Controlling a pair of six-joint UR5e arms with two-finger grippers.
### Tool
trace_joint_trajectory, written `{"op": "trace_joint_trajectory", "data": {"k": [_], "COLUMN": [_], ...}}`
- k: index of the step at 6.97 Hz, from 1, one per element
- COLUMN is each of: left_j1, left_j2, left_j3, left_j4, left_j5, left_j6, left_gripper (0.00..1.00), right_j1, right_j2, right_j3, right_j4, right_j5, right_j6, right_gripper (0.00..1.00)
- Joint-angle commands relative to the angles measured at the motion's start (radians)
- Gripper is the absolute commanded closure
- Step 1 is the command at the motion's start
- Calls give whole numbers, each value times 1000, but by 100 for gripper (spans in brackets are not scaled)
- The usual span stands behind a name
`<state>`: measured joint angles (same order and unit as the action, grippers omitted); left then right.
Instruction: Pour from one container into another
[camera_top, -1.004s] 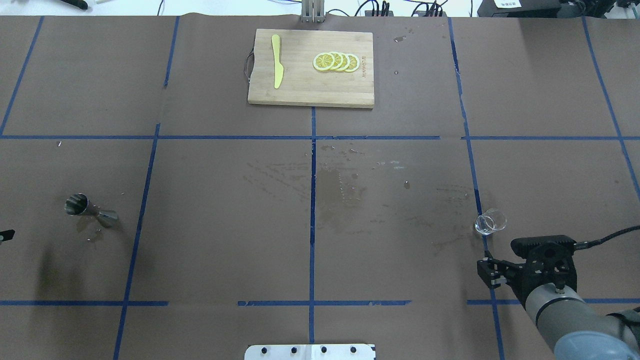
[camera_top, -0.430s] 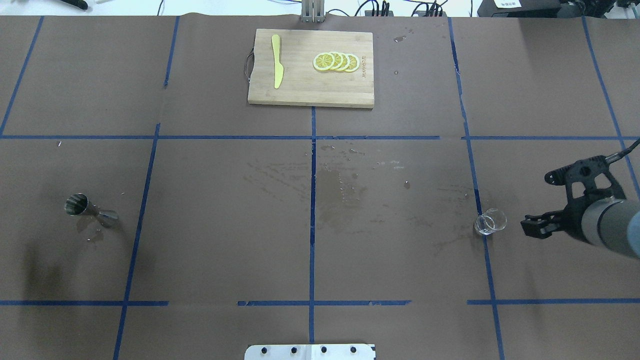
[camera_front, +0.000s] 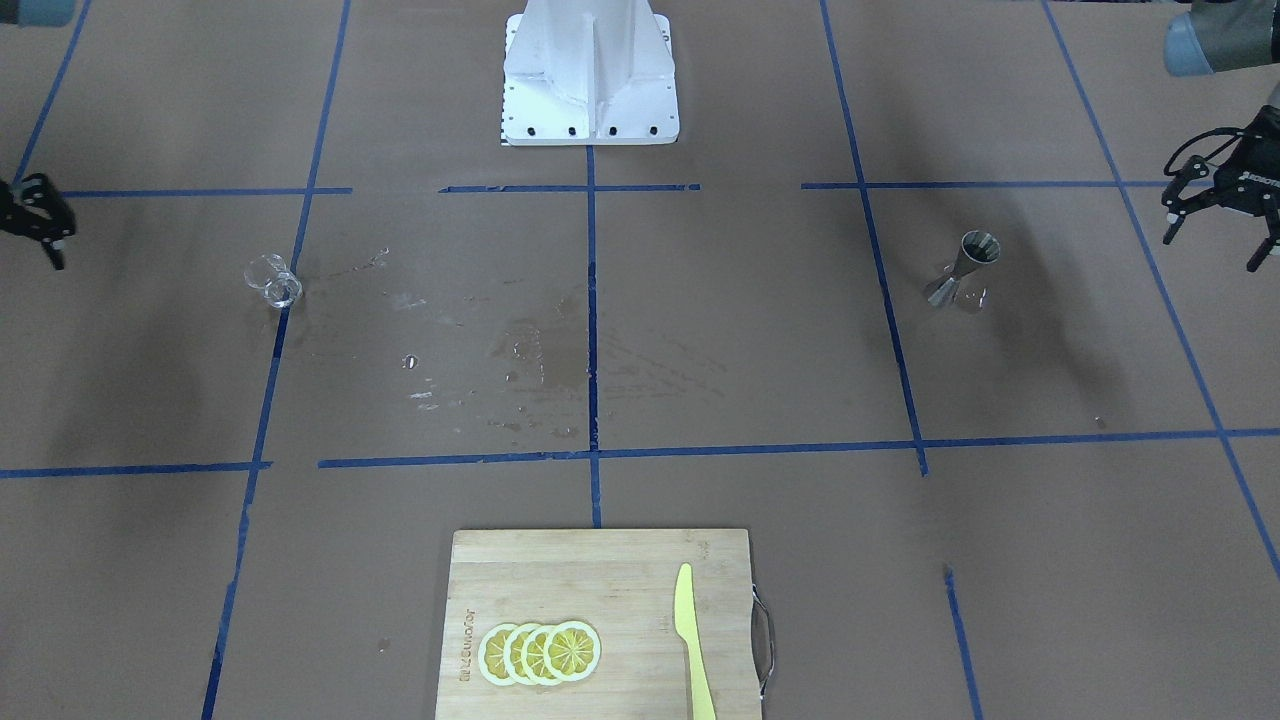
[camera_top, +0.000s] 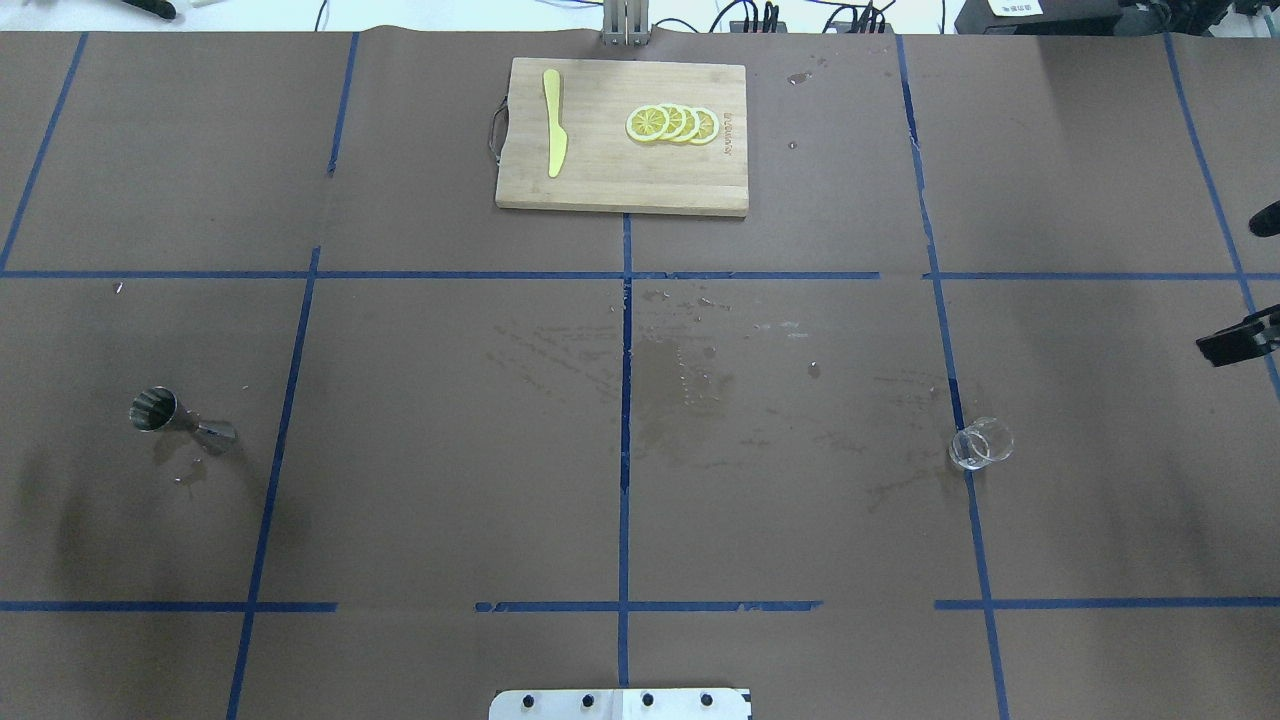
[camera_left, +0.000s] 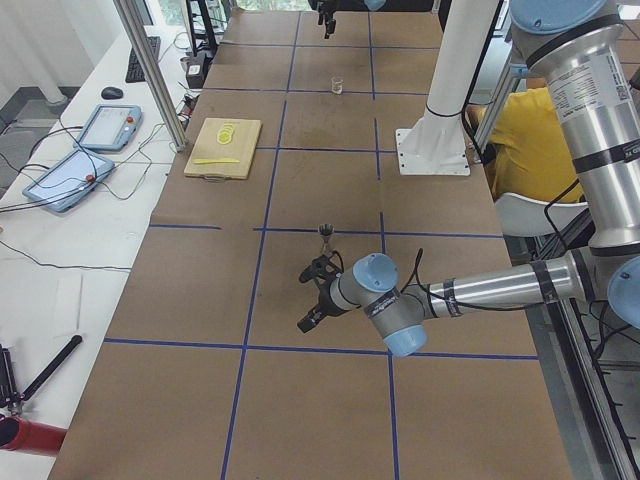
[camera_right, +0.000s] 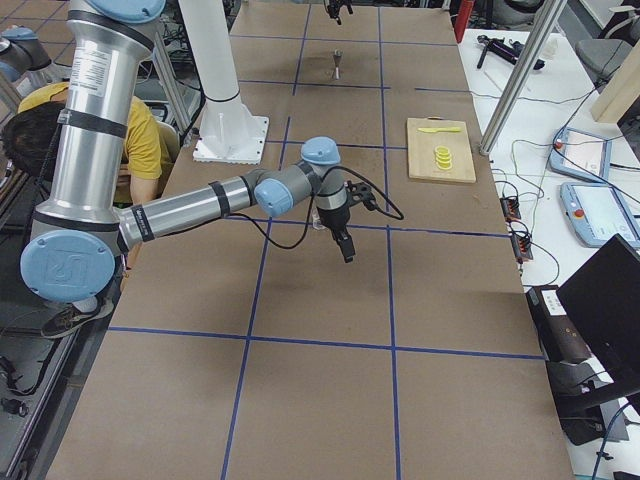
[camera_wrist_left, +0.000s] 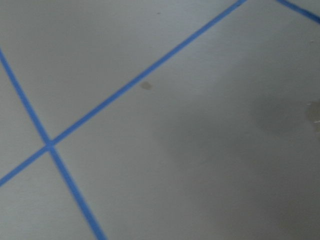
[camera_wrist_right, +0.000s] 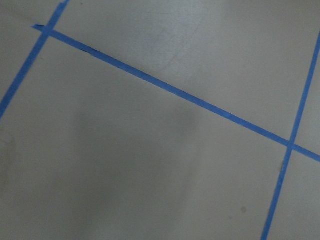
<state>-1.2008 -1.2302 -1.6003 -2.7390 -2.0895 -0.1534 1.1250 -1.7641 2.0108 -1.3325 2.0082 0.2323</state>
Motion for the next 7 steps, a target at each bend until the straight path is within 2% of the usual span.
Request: {"op": "trace_joint_trajectory", "data": {"k": [1,2,3,4,5,6,7], "left_j1": [-104,-165,-231,-265,-298,-296,-292], "left_j2": [-113,-188,-251,-282,-304,-295,-292], "left_j3": [-16,-24,-59,-148,-206,-208,-220], "left_j4": [259,427,625,876,1027,1044,1091], "left_j5": [-131,-224,-315,-337,-334,-327,-129], "left_j6": [22,22,20,20,22,73,229], "left_gripper": [0,0,0,0,0,0,0], "right_j1": [223,283,297,297,299,299,299], "right_j2": [61,60,54,52,55,58,58], "right_j3": [-203,-269,-296,-303,-303,-314,-319], "right_j4": [-2,-1,3,3,1,3,3], "right_j5": [239,397,444,442,442,439,435], "right_j6": [-194,-200,-206,-206,-205,-200,-200], "right_gripper": [0,0,0,0,0,0,0]}}
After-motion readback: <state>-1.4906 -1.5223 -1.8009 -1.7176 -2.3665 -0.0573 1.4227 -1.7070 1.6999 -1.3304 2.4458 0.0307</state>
